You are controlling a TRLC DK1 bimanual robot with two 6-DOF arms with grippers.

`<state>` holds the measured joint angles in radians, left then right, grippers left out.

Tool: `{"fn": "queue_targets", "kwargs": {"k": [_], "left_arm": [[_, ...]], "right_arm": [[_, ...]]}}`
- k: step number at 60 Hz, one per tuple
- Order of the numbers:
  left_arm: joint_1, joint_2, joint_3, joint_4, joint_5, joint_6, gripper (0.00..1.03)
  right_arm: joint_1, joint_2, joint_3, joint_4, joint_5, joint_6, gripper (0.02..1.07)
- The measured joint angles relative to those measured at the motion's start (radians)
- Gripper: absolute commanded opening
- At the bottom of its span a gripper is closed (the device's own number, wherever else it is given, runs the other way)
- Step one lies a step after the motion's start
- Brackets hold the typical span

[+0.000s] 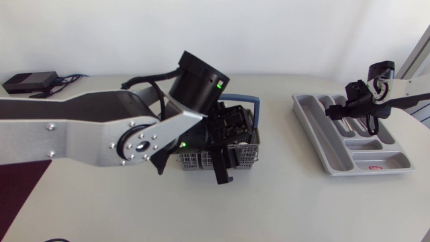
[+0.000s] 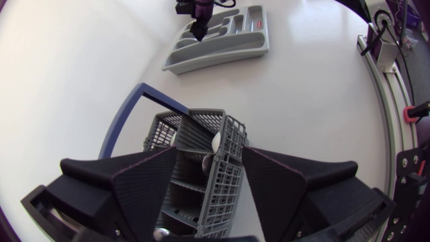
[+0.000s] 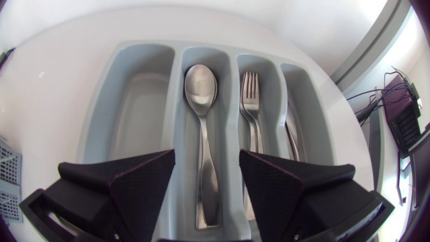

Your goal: Sort the cutlery from the basket into the organizer compartments.

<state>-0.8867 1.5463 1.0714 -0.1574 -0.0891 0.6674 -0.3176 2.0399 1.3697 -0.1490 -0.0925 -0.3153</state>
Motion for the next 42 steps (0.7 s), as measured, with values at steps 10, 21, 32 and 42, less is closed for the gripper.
{"fn": "queue_targets", "kwargs": {"k": [10, 21, 32, 42], "left_arm": [[-0.013, 0.033, -0.012, 0.058, -0.026, 0.018, 0.67], [-0.013, 0.080, -0.012, 0.077, -0.033, 0.040, 0.62], [-0.013, 0.109, -0.012, 0.089, -0.033, 0.052, 0.60], [-0.011, 0.132, -0.006, 0.097, -0.036, 0.067, 0.59]], "right_arm": [[0.009, -0.156, -0.142, 0.020, -0.019, -0.008, 0.92], [0.063, -0.397, -0.345, 0.022, -0.072, -0.035, 0.92], [0.174, -0.661, -0.525, -0.059, -0.188, -0.064, 0.92], [0.232, -0.816, -0.592, -0.180, -0.282, -0.083, 0.92]]}}
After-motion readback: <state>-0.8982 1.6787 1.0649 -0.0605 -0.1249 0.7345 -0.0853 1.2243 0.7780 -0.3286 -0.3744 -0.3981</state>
